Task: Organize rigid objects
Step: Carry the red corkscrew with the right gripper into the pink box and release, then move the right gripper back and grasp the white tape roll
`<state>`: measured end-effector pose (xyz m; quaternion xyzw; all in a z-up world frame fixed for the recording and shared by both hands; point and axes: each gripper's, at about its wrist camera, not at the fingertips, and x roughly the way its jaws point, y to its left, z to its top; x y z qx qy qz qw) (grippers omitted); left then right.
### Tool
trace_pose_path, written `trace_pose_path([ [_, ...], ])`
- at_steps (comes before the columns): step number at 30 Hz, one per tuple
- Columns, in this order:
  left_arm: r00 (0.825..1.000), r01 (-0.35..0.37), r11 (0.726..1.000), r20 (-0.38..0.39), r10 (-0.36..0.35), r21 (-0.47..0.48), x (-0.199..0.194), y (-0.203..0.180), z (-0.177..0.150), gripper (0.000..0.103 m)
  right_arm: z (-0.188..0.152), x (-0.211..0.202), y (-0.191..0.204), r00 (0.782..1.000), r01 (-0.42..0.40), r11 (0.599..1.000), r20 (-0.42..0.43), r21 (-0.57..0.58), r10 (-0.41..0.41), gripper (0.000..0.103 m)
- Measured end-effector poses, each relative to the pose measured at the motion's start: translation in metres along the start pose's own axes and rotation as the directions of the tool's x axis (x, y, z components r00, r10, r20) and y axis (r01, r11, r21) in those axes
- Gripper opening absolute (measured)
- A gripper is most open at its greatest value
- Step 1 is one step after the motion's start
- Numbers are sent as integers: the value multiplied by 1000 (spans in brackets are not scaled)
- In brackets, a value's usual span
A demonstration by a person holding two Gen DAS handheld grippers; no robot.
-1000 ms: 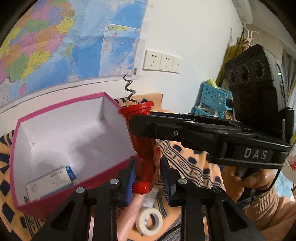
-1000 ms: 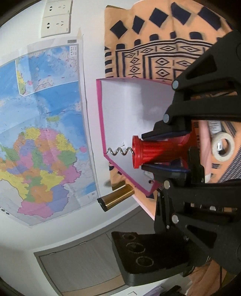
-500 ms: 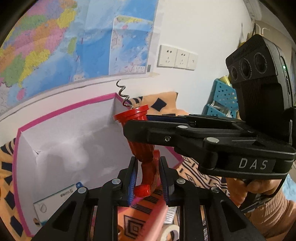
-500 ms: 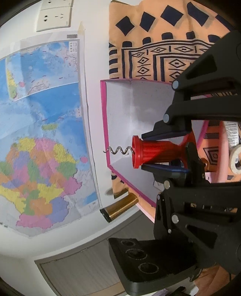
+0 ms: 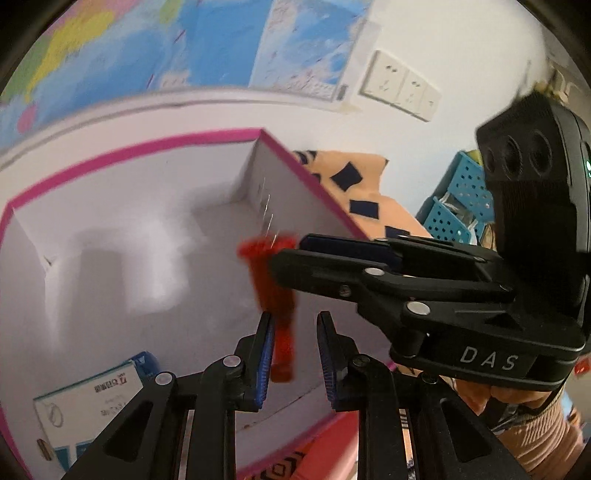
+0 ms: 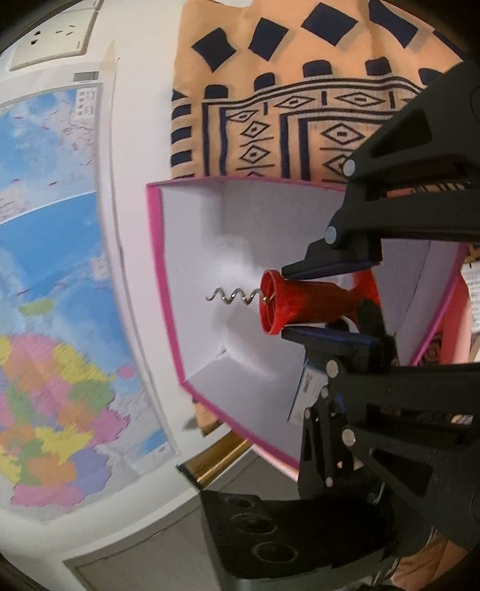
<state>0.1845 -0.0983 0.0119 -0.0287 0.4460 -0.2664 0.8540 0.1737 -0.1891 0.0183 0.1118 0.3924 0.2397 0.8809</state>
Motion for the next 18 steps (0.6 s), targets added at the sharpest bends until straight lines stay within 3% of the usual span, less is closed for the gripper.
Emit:
trace_pose_path([
  [3, 1000, -9, 1000, -3, 9, -30, 2, 9, -2, 23, 0, 5, -2, 998, 54, 999, -13, -1, -54, 40],
  [6, 1000, -23, 999, 8, 23, -47, -2, 14, -4, 23, 2, -2, 2, 992, 120, 993, 26, -19, -120, 54],
  [18, 982, -94, 995, 161, 98, -33, -57, 21, -31, 31, -25, -48, 16, 993, -9, 1000, 121, -16, 11, 54],
])
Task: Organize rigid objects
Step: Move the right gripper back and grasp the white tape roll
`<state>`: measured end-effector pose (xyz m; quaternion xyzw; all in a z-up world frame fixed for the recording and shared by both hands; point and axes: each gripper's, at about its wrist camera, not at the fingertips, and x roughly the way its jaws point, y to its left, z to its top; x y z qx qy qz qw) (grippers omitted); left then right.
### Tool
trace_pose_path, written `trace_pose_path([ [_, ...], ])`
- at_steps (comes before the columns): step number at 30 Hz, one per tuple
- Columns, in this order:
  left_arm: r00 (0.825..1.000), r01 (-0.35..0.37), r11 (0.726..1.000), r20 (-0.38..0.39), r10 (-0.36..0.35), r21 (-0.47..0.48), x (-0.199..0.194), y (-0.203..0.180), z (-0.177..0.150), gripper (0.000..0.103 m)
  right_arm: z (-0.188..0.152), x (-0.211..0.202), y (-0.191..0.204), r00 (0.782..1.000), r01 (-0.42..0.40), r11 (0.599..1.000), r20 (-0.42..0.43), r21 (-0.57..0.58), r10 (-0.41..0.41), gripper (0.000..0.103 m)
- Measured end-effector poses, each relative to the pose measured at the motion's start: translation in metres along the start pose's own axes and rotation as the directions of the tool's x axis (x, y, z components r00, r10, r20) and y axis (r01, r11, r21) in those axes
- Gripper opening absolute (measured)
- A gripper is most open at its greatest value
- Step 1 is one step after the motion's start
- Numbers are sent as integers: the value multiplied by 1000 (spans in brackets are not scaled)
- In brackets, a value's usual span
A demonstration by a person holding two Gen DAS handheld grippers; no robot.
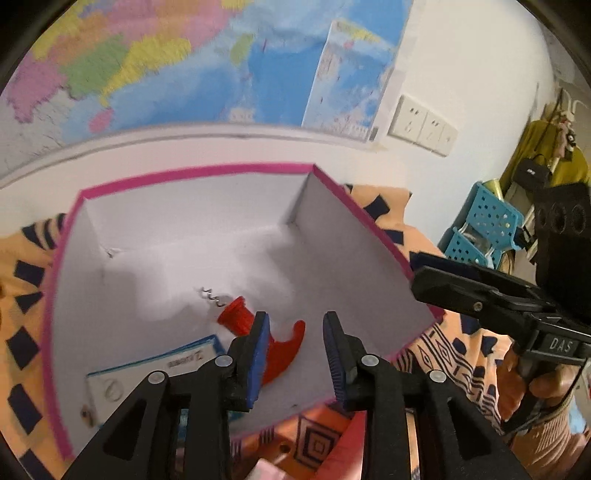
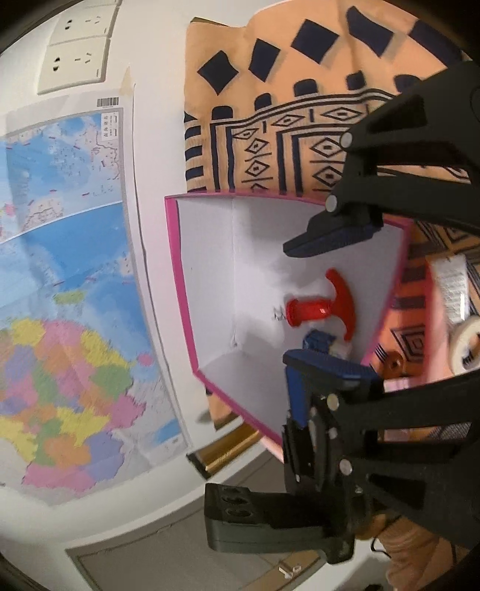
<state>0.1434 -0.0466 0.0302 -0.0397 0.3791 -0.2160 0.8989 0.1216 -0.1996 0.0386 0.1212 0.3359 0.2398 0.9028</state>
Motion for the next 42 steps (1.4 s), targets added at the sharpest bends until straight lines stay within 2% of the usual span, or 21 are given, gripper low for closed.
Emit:
trace_pose_path([
  [5, 998, 6, 999, 56, -8, 40, -31, -6, -18, 35, -20, -21, 7, 999, -38, 999, 14, 5, 38, 54],
  [9, 998, 21, 998, 53, -24, 57, -44, -10, -36, 36, -42, -29, 8, 999, -47, 999, -4, 20, 47, 54],
  [14, 1000, 21, 996, 13, -22, 84, -47, -16, -62, 36, -76, -24, 3, 996, -34, 998, -83, 45, 38, 54],
  [22, 999, 45, 995, -23, -44, 85, -47, -30, -99, 36, -122, -9, 11, 977, -40, 998, -208, 42, 48, 54],
  [26, 996, 79, 993, -54, -74, 92, -45, -40, -111, 36, -135, -4, 17, 970, -25, 1000, -243, 13, 27, 48],
  [32, 991, 104, 991, -95, -96, 85, -38, -45, -122, 36, -145, 3, 14, 966, -23, 999, -256, 41, 32, 39],
  [40, 985, 112, 992, -139, -102, 65, -24, -52, -132, 36, -149, 12, 16, 963, -18, 998, -267, 55, 33, 21],
  [42, 983, 109, 992, -155, -98, 62, -18, -54, -134, 35, -149, 12, 15, 964, -19, 998, -263, 66, 35, 20],
])
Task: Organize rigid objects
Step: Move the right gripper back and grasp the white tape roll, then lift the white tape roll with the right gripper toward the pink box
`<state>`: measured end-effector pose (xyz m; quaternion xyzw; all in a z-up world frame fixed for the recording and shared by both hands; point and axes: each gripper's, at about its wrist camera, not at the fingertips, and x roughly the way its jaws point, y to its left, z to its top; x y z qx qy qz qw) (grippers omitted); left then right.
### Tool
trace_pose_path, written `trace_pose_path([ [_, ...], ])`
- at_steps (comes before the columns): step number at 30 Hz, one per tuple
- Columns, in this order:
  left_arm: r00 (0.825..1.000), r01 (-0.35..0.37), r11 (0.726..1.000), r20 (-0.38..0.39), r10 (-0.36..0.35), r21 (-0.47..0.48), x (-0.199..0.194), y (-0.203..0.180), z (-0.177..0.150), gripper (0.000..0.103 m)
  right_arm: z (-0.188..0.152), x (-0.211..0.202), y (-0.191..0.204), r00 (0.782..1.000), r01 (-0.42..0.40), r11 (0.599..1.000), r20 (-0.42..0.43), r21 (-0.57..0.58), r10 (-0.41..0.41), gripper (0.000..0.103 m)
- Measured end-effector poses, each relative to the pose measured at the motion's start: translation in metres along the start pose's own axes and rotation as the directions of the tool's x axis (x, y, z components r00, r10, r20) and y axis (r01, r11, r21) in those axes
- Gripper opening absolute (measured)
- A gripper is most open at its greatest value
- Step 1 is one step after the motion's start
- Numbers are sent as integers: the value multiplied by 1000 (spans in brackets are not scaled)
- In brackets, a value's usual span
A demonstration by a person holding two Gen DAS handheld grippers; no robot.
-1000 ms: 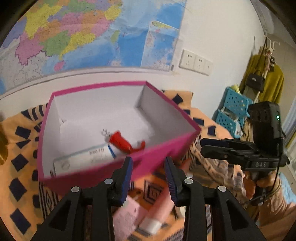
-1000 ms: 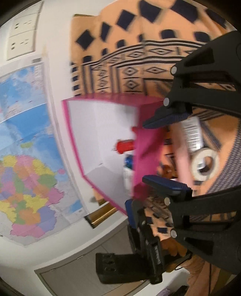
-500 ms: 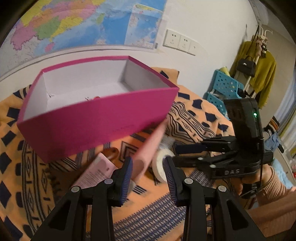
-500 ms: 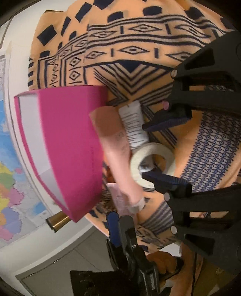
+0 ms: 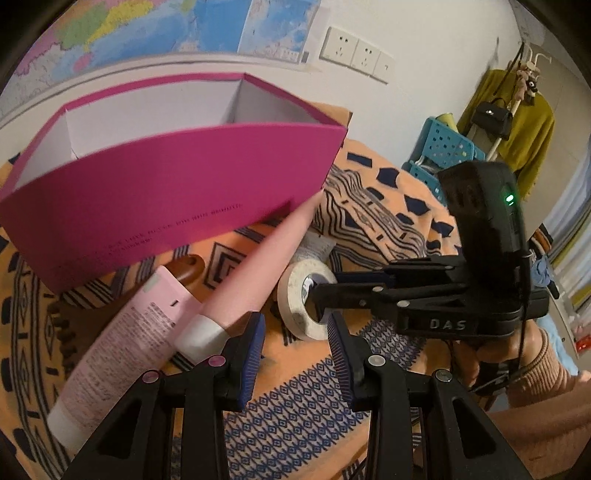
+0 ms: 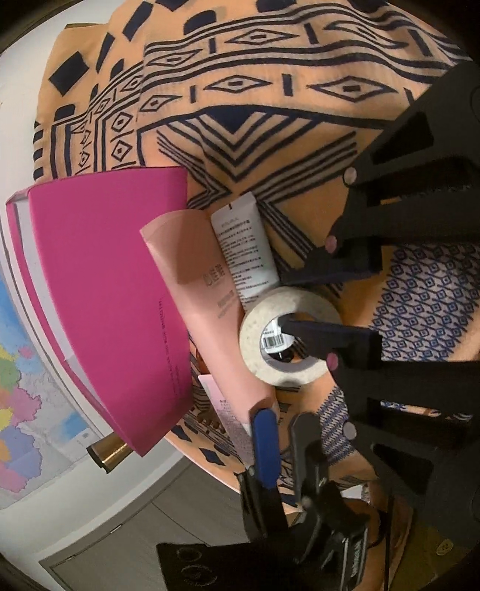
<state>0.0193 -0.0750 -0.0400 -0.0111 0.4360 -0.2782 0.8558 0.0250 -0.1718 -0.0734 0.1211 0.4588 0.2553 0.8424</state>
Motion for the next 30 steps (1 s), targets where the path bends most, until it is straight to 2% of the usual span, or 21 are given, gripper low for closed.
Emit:
trace_pose_path([
  [7, 998, 53, 998, -25, -54, -18, 10, -3, 1, 33, -2, -10, -1, 1000, 14, 1000, 17, 0, -14, 18],
  [13, 998, 58, 998, -36, -59, -9, 16, -9, 2, 30, -4, -20, -1, 999, 16, 1000, 32, 3, -16, 18],
  [30, 997, 68, 998, 45, -69, 10, -9, -13, 26, 30, 19, -53, 21, 992, 28, 997, 126, -67, -20, 18],
])
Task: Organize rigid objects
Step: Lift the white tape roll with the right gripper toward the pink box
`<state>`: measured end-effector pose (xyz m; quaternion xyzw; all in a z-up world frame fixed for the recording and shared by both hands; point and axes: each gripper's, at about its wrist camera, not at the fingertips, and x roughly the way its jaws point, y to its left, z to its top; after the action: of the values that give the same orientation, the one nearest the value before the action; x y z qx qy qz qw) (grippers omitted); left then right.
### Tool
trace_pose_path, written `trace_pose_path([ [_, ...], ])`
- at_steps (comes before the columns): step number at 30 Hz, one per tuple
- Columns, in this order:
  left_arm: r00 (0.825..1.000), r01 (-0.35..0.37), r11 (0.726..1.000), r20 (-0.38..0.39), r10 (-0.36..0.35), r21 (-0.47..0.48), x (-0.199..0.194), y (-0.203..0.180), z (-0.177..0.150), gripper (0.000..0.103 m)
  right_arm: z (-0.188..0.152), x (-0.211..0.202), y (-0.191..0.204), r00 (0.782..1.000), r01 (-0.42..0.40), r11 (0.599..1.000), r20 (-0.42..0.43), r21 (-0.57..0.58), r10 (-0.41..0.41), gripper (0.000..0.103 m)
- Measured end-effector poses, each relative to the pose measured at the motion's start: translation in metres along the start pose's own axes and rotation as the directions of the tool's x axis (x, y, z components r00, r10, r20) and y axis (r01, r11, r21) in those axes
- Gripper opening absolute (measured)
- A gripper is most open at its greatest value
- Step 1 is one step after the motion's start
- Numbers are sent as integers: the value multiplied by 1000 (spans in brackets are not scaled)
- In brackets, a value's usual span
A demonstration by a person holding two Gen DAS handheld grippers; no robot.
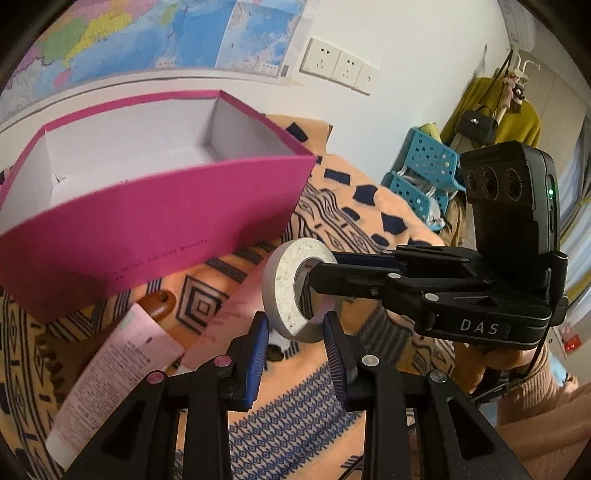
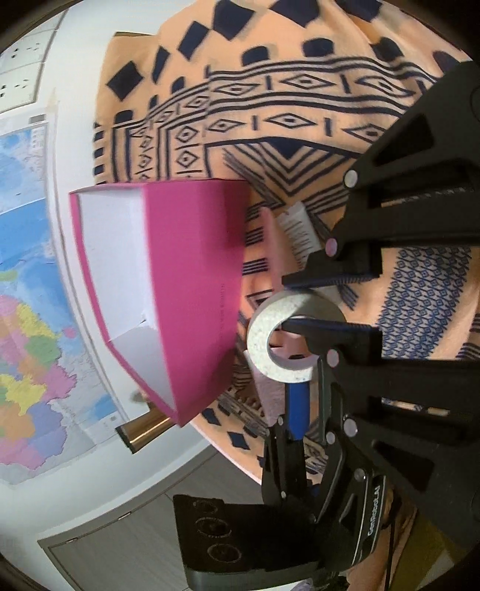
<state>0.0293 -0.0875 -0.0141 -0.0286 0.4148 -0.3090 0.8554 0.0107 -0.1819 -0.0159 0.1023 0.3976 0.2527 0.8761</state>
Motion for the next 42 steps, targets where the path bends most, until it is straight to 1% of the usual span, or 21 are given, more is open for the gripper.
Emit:
trace_pose_path([
  [6, 999, -14, 1000, 35, 13, 16, -7, -3, 11, 30, 18, -6, 3, 999, -3, 1000, 39, -24, 4, 18],
  [11, 998, -30, 999, 58, 29, 23, -12, -2, 22, 30, 29, -7, 4, 999, 4, 999, 54, -43, -2, 18],
  [22, 993, -65, 997, 99, 60, 46, -15, 1, 55, 30, 62, -10, 2, 995, 6, 997, 100, -71, 1, 18],
  [33, 991, -89, 995, 108, 84, 48, -13, 10, 81, 30, 88, -5, -6, 994, 3, 997, 112, -78, 6, 18],
  [42, 987, -127, 991, 104, 122, 37, -6, 19, 94, 30, 102, 9, -13, 996, 2, 997, 92, -76, 5, 18],
])
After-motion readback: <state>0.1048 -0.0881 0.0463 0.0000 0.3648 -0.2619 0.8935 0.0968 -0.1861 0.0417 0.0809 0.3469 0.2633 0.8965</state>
